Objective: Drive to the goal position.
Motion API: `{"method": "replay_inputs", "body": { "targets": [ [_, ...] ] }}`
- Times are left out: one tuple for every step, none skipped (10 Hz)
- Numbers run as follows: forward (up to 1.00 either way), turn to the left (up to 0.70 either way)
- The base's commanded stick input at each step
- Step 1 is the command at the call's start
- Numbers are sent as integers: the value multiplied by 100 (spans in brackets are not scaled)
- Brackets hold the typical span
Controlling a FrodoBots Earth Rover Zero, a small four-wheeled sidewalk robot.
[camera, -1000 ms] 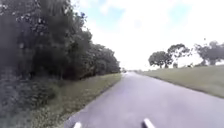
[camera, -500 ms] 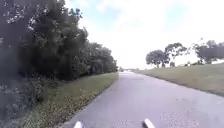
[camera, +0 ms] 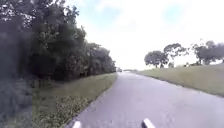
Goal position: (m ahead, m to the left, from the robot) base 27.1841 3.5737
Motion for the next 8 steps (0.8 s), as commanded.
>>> {"method": "replay_inputs", "body": {
  "targets": [
    [70, 0],
    [70, 0],
    [70, 0],
    [70, 0],
    [70, 0],
    [70, 0],
    [70, 0],
    [70, 0]
  ]
}}
